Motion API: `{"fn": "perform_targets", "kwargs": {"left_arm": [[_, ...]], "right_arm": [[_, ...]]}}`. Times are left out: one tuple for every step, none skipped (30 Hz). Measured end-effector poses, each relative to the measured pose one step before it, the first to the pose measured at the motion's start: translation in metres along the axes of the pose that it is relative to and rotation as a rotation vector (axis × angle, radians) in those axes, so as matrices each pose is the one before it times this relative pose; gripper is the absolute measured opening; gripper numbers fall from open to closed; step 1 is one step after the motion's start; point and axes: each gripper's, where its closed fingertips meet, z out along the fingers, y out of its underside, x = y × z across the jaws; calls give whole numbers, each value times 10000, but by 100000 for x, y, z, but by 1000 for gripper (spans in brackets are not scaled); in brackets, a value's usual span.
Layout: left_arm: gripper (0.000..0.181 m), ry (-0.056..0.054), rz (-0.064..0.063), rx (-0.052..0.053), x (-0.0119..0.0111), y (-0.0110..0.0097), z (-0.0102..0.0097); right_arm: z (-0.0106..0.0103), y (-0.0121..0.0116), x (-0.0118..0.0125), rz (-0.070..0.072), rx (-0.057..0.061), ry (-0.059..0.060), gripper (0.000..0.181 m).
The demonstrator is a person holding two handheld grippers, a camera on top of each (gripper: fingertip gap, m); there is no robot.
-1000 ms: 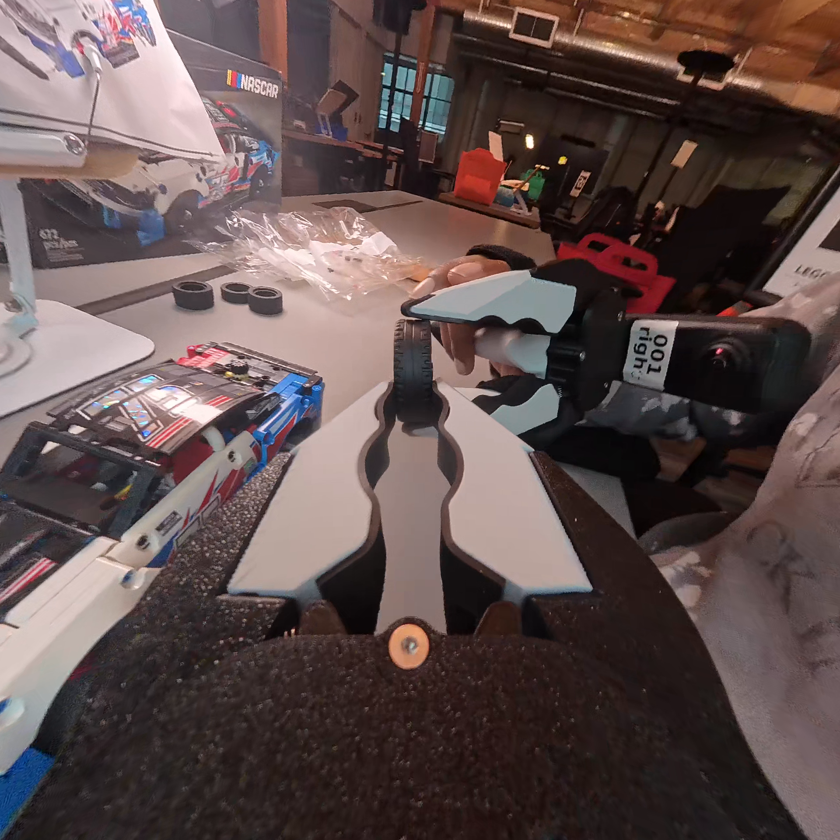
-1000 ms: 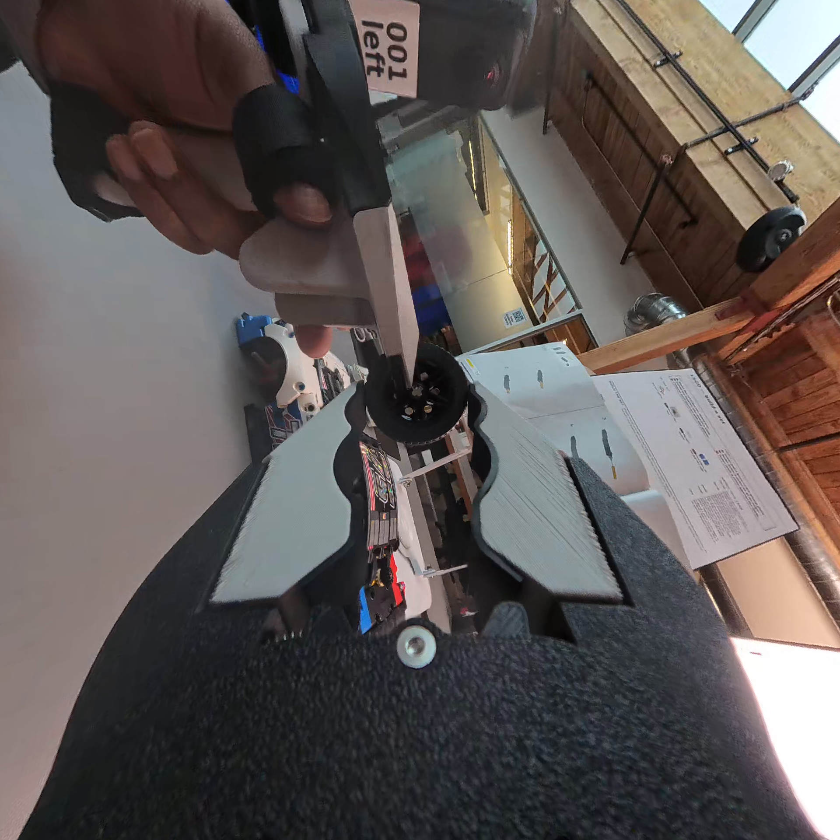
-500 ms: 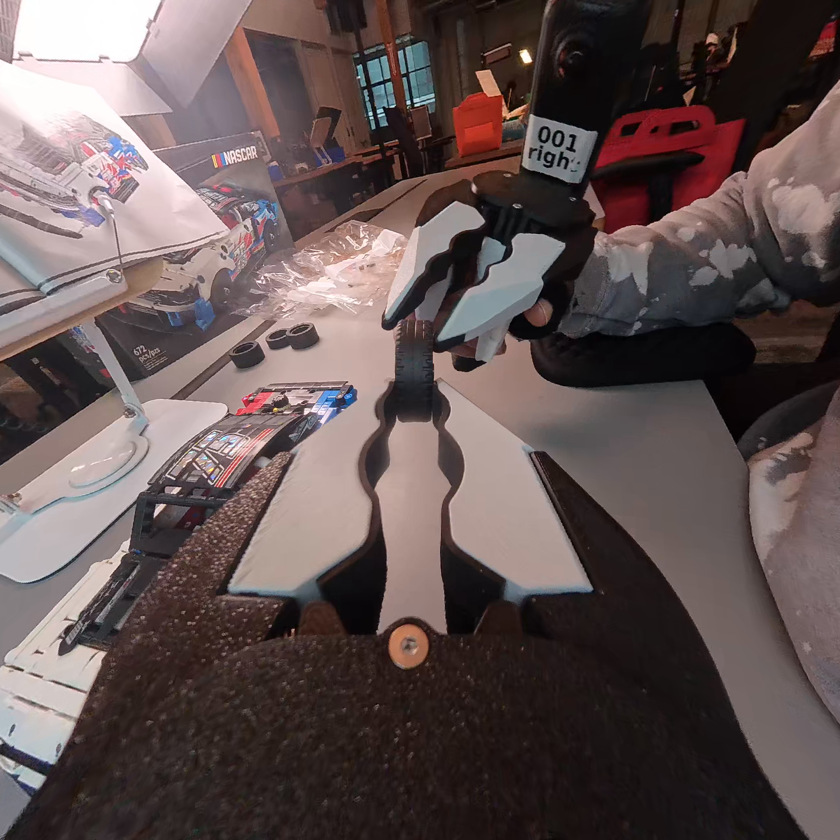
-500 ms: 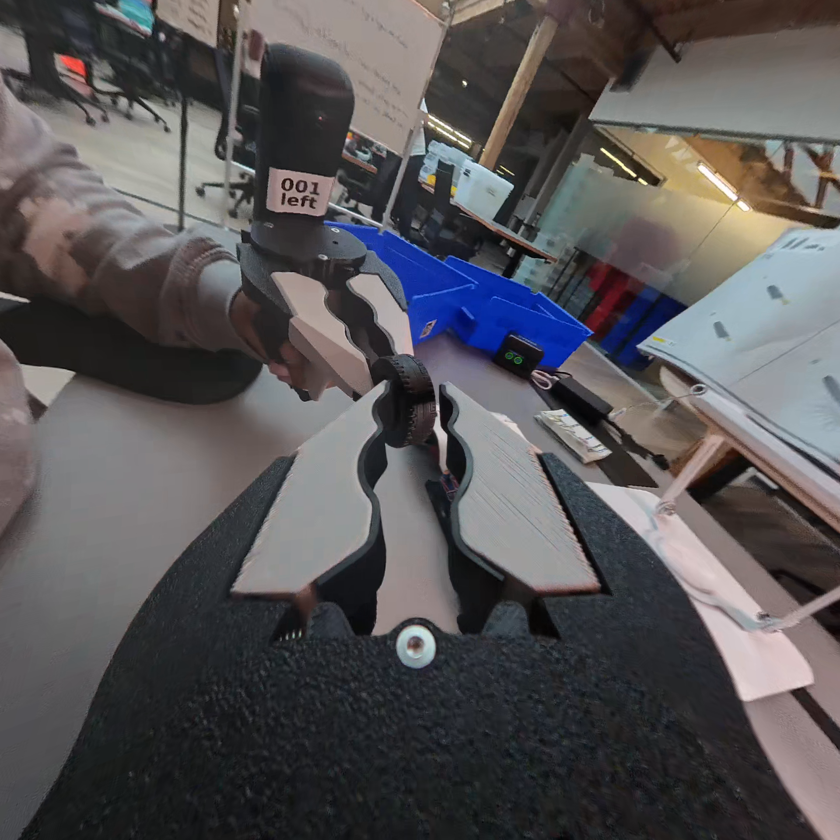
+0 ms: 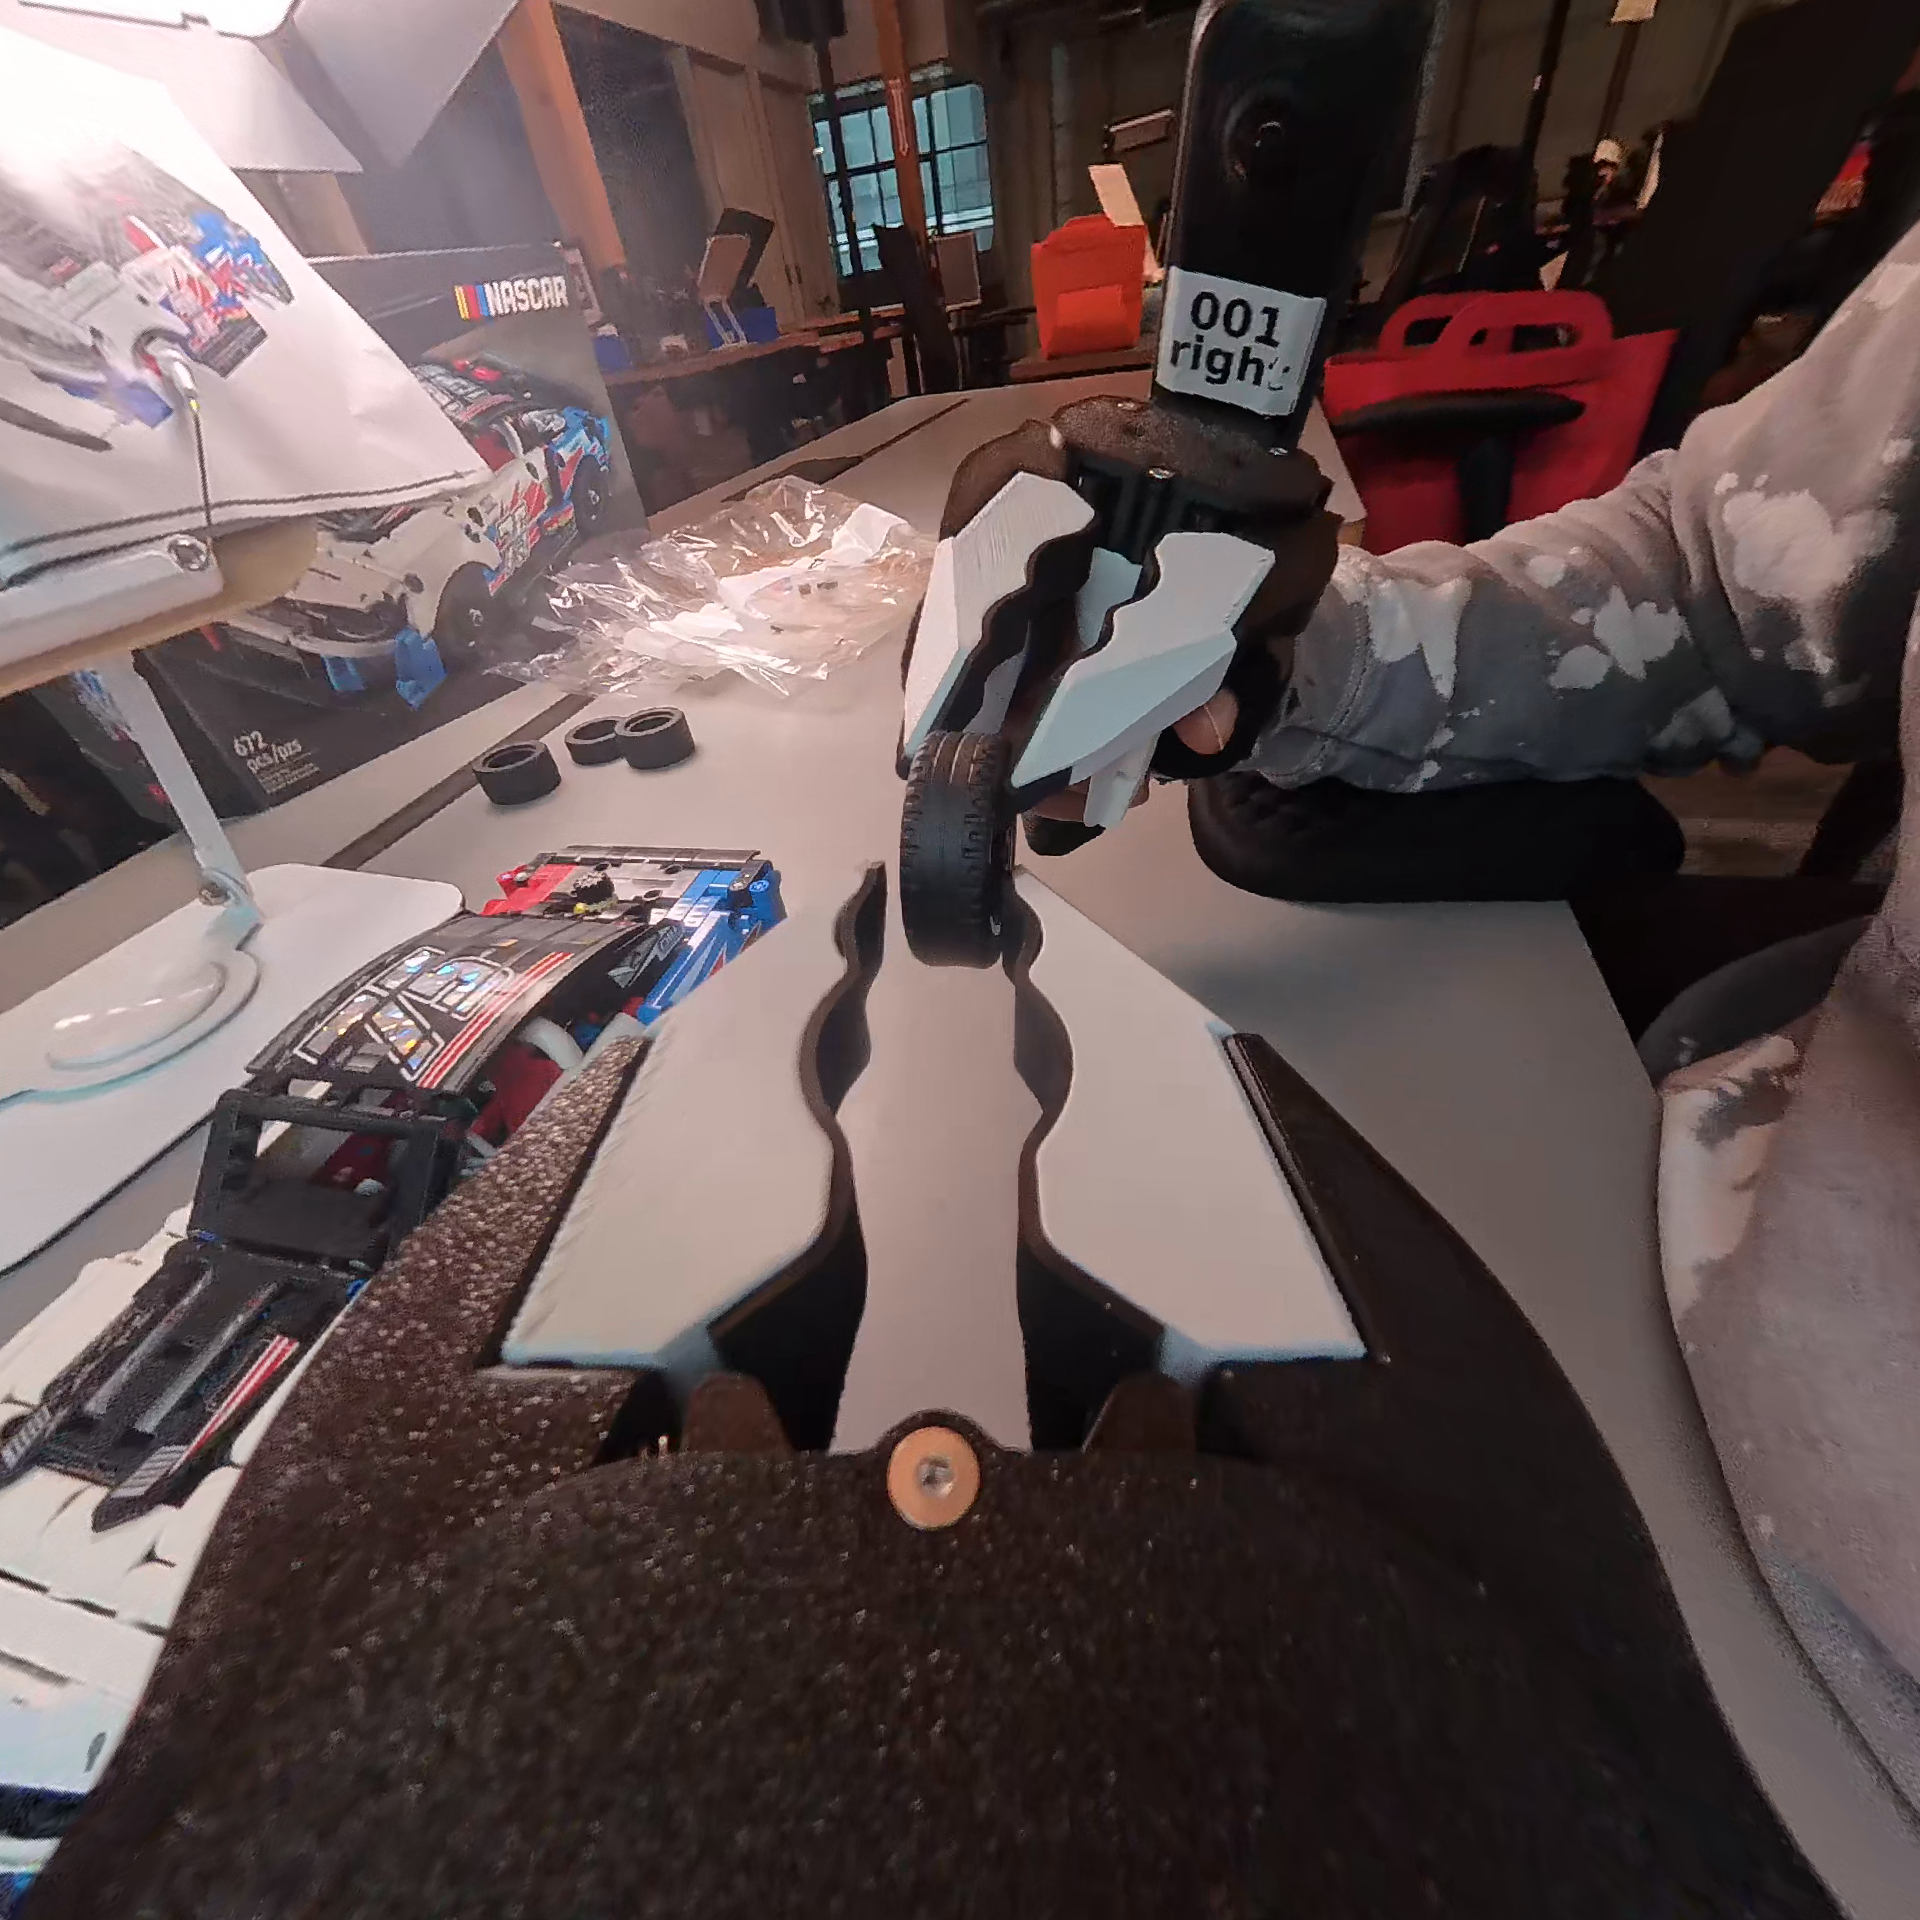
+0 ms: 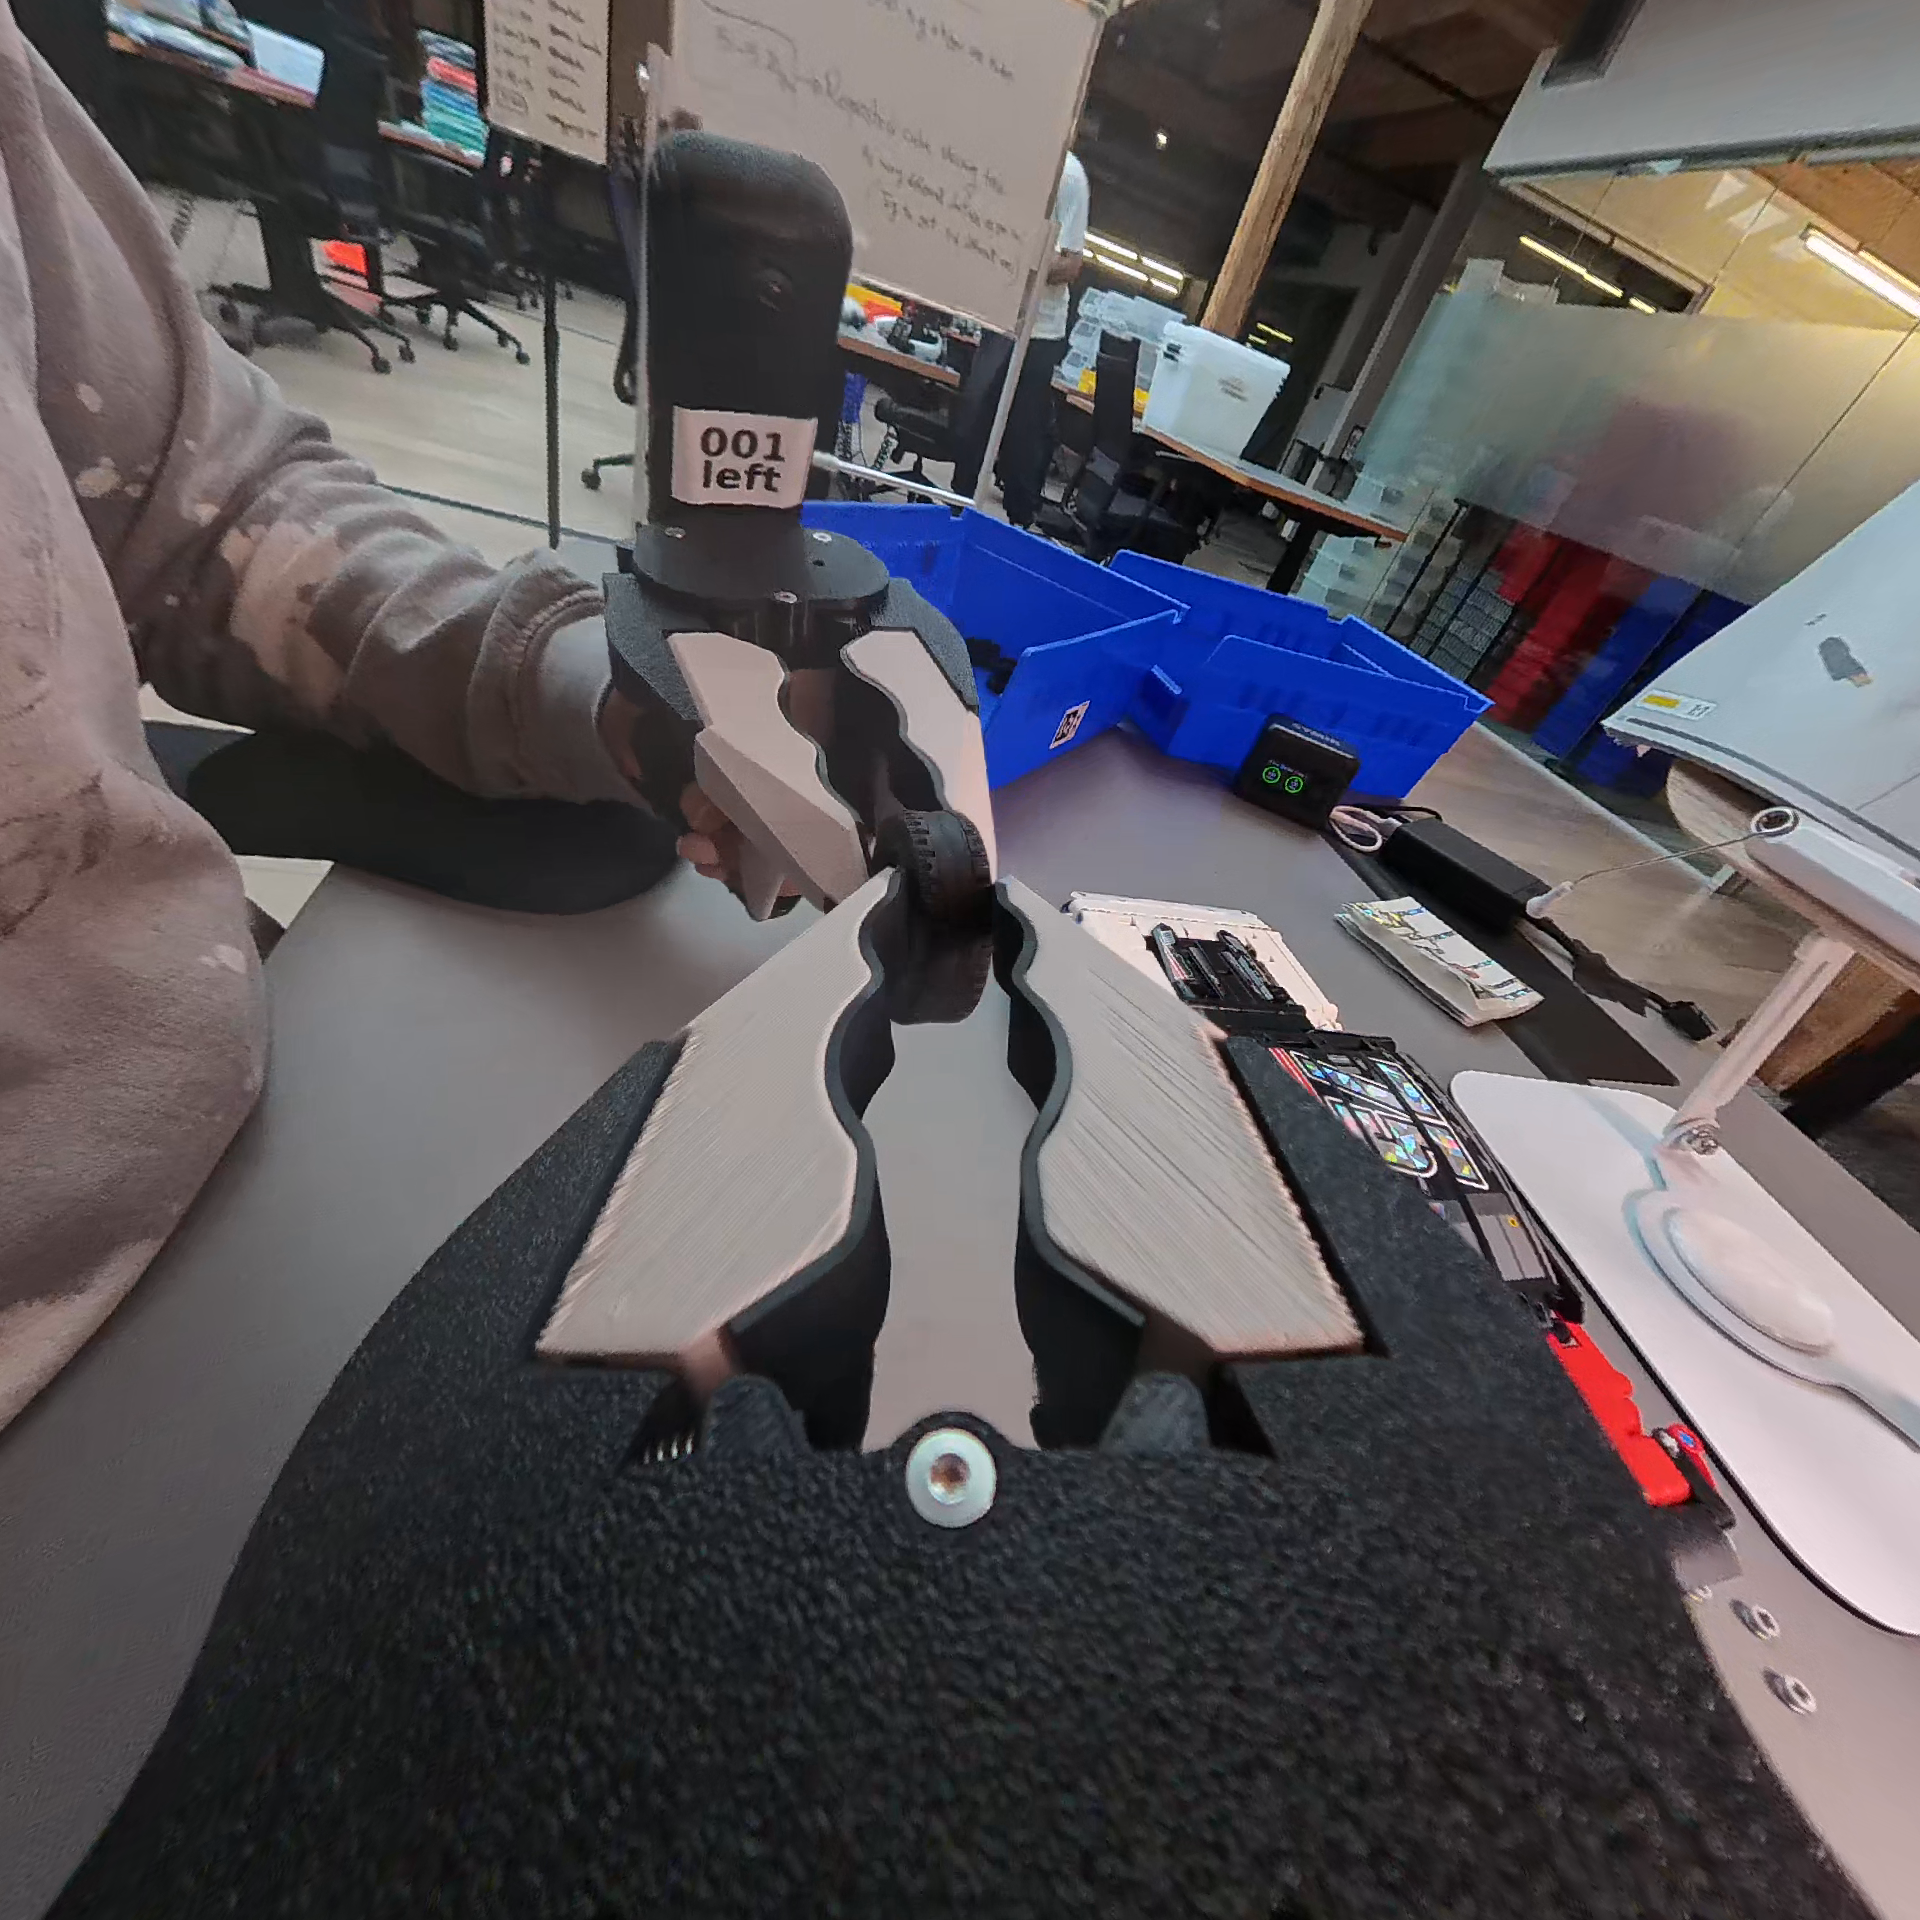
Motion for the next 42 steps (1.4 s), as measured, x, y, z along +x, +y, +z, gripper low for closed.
{"fn": "perform_targets", "kwargs": {"left_arm": [[21, -60, -139, -41, -96, 179, 99], [18, -13, 14, -64, -3, 107, 35], [18, -124, 11, -62, -199, 42, 7], [18, -61, -130, -33, -194, 26, 8], [18, 12, -332, 22, -192, -27, 3], [18, -11, -431, 9, -258, 9, 23], [18, -85, -383, -53, -334, 69, 20], [17, -124, -326, -42, -345, 31, 11], [17, -135, -334, -22, -310, 10, 44], [17, -114, -303, 3, -265, 6, 55], [17, -137, -217, 8, -245, -4, 35], [17, -156, -156, -14, -245, -1, 32], [17, -106, -132, -17, -164, 5, 16], [17, -32, -166, -2, -109, 7, 5], [16, -22, -188, 12, -80, 16, -1], [16, -26, -134, 0, -63, 28, 9], [17, -43, -92, -20, -46, 44, 18], [16, -9, -113, 31, 9, -23, 13], [17, 52, -68, 51, 55, -38, 0], [17, 35, -33, 49, 38, -57, -24], [17, 4, -12, 56, 50, -82, -25], [17, -26, 49, 42, 50, -76, -29], [18, -36, 117, -7, 35, -16, -7], [18, 69, 261, -33, 183, 35, 2], [19, 187, 407, -9, 318, 25, -32], [19, 238, 445, 163, 401, -185, -129], [20, 199, 425, 240, 406, -289, -178], [20, 72, 284, 264, 234, -366, -160], [21, 67, 110, 274, 178, -411, -154], [23, 157, -3, 183, 244, -281, -83], [23, 188, -135, 105, 220, -131, 13], [22, 249, -237, -23, 248, 68, 114], [18, 238, -237, -37, 244, 61, 112], [17, 83, -179, -9, 7, 12, 11], [15, 111, -240, -29, -18, -26, -37], [14, 134, -358, -12, -27, -88, -20], [14, 69, -298, -2, -73, -62, 22], [14, 5, -159, -47, -72, 49, 84], [14, -5, -141, -44, -47, 41, 68], [14, 37, -189, -67, -3, 60, 55], [14, 40, -227, -61, -38, 61, 48], [14, 23, -207, -51, -40, 92, 65]], "right_arm": [[12, 149, 22, 3, -71, 61, 14], [12, 88, -25, -40, -36, 65, 14], [10, 90, 142, -51, -43, 169, 13], [13, 58, 162, -12, -68, 158, 13], [21, 7, 149, -45, -39, 157, 13], [65, -15, 203, -118, -56, 269, 13], [75, 42, 112, -206, -112, 271, 13], [78, 104, 174, -297, -152, 284, 13], [42, 67, 260, -285, -132, 290, 12], [36, 58, 199, -280, -145, 274, 12], [29, 36, 153, -299, -142, 237, 12], [44, 81, 86, -380, -171, 266, 12], [12, 3, 43, -480, -134, 275, 12], [0, -5, -9, -526, -156, 251, 12], [-20, -53, -26, -417, -126, 214, 12], [-9, -15, -3, -415, -114, 208, 12], [-27, -3, -37, -359, -79, 143, 12], [-50, -24, 11, -297, -28, 149, 12], [-23, -100, 31, -251, 19, 134, 12], [-54, -129, -11, -213, 34, 87, 11], [-37, -124, 7, -225, 44, 102, 11], [-60, -147, 34, -175, 89, 90, 11], [-32, -81, 3, 17, 91, 4, 12], [-20, -58, -47, 289, 150, -125, 12], [-112, -171, -92, 621, 311, -263, 13], [-209, -210, 14, 969, 353, -317, 12], [-216, -345, 52, 1197, 415, -379, 12], [-172, -377, 13, 1099, 367, -371, 13], [-101, -357, 53, 702, 348, -206, 13], [-29, -322, -153, 559, 274, -284, 14], [-12, -236, -67, 621, 174, -242, 14], [27, -183, -99, 594, 175, -223, 14], [95, 47, -120, 494, 82, -174, 14], [98, 199, -11, 374, -12, -112, 14], [-63, 31, 76, 327, 16, -136, 14], [-101, 25, 64, 310, -67, -185, 14], [-91, 10, 105, 247, -95, -149, 14], [-71, 21, 71, 121, -96, -121, 14], [-65, 86, 84, 77, -152, -92, 13], [-101, 76, 48, 83, -161, -124, 13], [-96, 109, 10, 110, -180, -127, 13], [-83, 91, 56, 20, -161, -72, 13]]}}
